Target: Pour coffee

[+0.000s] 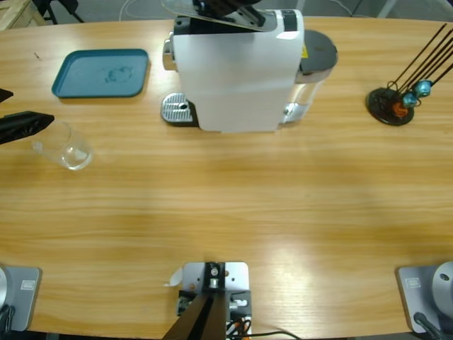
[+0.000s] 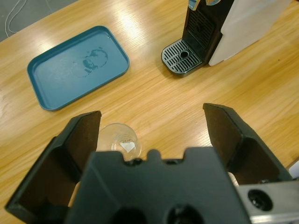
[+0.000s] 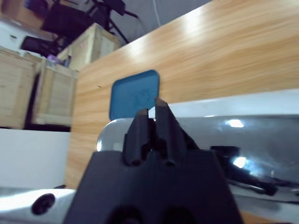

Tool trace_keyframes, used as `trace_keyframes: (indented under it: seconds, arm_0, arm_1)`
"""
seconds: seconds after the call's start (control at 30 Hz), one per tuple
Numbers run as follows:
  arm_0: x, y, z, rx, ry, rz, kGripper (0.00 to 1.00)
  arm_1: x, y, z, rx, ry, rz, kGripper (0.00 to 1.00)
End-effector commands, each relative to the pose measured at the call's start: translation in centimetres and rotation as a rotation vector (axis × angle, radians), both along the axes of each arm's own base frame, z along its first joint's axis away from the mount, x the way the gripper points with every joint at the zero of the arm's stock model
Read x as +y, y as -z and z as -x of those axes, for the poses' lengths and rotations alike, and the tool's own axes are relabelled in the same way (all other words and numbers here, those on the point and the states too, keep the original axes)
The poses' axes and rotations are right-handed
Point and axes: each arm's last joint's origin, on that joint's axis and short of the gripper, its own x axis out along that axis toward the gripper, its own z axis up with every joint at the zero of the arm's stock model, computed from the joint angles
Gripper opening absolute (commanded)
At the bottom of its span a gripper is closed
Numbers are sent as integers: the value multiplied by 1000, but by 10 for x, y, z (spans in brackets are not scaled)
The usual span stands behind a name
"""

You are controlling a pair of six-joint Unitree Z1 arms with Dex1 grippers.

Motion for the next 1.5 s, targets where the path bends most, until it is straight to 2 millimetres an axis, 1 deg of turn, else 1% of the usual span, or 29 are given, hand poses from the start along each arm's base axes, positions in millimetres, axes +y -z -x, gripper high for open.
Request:
trace_keyframes:
  seconds: [0.03, 0.1, 0.13, 0.23, 0.3, 0.43, 0.6, 0.7, 0.73, 0.77, 0.8, 0.83, 0.87, 0.9, 0.97, 1.0, 1.03, 1.07, 1.1, 1.13, 1.23, 1.3, 1.37, 1.43, 1.5]
  arm_0:
    - [7, 12, 5, 27, -16, -17, 941]
    - [8, 12, 6, 27, -17, -17, 941]
    - [8, 13, 6, 27, -17, -18, 941]
    - [8, 13, 6, 28, -18, -17, 941]
    - [8, 13, 6, 28, -20, -17, 941]
    - [8, 13, 6, 27, -20, -16, 941]
    - [8, 13, 6, 26, -20, -15, 941]
    - [8, 12, 6, 23, -20, -11, 947]
    - [8, 12, 7, 20, -20, -6, 961]
    - [9, 11, 7, 18, -19, 0, 980]
    - [9, 10, 7, 15, -20, 3, 993]
    - [9, 10, 7, 12, -22, 3, 996]
    - [9, 10, 7, 9, -25, 1, 996]
    - [9, 10, 6, 6, -34, -5, 996]
    - [10, 10, 3, -15, -81, -36, 996]
    - [11, 11, 2, -27, -115, -53, 997]
    - [12, 12, 0, -30, -159, -62, 996]
    - [11, 14, -3, -28, -197, -65, 996]
    - [11, 15, -5, -20, -228, -66, 996]
    - [10, 16, -6, -12, -252, -58, 996]
    - [14, 19, -4, 11, -328, -9, 1000]
    - [16, 26, -2, 53, -368, 12, 1000]
    - [14, 34, -4, 92, -410, -26, 1000]
    - [12, 40, -7, 117, -456, -67, 1000]
    - [8, 47, -10, 155, -469, -93, 991]
  arm_1:
    - [71, 114, 7, 234, -177, 384, 0]
    - [79, 118, 12, 244, -193, 422, 0]
    - [80, 120, 14, 250, -192, 444, 0]
    - [72, 129, 20, 265, -163, 524, 0]
    - [68, 134, 22, 269, -139, 547, 0]
    - [62, 151, 24, 298, -113, 589, 0]
    - [67, 155, 23, 316, -136, 582, 0]
    - [67, 150, 22, 302, -136, 579, 0]
    - [66, 143, 23, 283, -141, 576, 0]
    - [65, 132, 24, 255, -181, 581, 27]
    - [62, 118, 25, 212, -244, 608, 602]
    - [58, 86, 28, 116, -327, 633, 994]
    - [52, 55, 31, 19, -386, 636, 1000]
    - [44, 20, 35, -88, -423, 632, 1000]
    - [23, -47, 49, -276, -479, 591, 1000]
    - [11, -72, 58, -345, -503, 563, 1000]
    - [-1, -91, 68, -394, -540, 533, 1000]
    - [-12, -103, 77, -432, -585, 510, 1000]
    - [-21, -108, 85, -449, -627, 501, 1000]
    - [-32, -105, 94, -437, -669, 495, 1000]
    - [-59, -77, 114, -370, -716, 526, 1000]
    - [-80, -59, 127, -337, -713, 542, 1000]
    - [-100, -42, 139, -311, -684, 526, 1000]
    - [-113, -30, 147, -278, -677, 527, 1000]
    - [-120, -26, 152, -265, -673, 525, 1000]
